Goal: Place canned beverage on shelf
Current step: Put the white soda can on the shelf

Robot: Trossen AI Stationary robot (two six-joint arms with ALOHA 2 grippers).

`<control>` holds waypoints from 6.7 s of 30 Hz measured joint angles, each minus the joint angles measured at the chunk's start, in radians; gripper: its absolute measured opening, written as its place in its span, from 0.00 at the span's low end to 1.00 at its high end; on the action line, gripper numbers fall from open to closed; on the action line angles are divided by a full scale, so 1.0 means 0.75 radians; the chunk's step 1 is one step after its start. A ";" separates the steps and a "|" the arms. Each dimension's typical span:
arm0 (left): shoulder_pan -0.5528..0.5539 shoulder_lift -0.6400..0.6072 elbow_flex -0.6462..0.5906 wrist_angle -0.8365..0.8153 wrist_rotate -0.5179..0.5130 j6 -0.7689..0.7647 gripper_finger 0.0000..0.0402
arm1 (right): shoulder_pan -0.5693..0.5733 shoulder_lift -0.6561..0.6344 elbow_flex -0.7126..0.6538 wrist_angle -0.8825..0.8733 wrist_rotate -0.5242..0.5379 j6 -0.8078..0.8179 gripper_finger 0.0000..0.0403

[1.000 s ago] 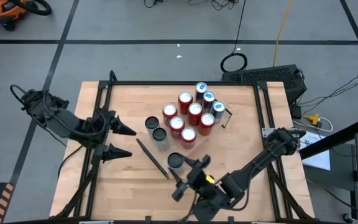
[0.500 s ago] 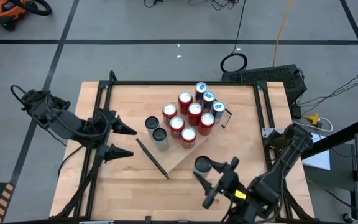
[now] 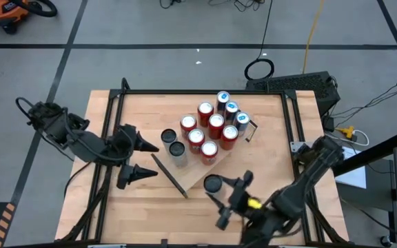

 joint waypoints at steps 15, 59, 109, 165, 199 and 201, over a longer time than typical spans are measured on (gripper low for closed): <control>0.065 0.027 0.000 0.013 -0.039 -0.038 0.99 | 0.198 -0.493 -0.143 -0.485 -0.036 0.123 0.56; 0.214 0.027 0.000 0.046 -0.035 -0.038 0.99 | -0.293 -0.096 -0.785 1.717 -0.377 -0.709 0.56; 0.214 0.027 0.000 0.036 -0.046 -0.026 0.99 | -0.398 -0.051 -0.783 1.530 -0.451 -0.676 0.56; 0.215 0.027 0.000 -0.101 -0.139 -0.034 0.99 | -0.332 -0.270 -0.784 1.267 -0.455 -0.583 0.68; 0.264 0.027 0.000 -0.282 -0.219 -0.073 0.99 | -0.372 -0.353 -0.783 0.934 -0.593 -0.435 0.21; 0.264 0.027 0.000 -0.282 -0.212 -0.073 0.99 | -0.375 -0.353 -0.783 0.963 -0.594 -0.467 0.20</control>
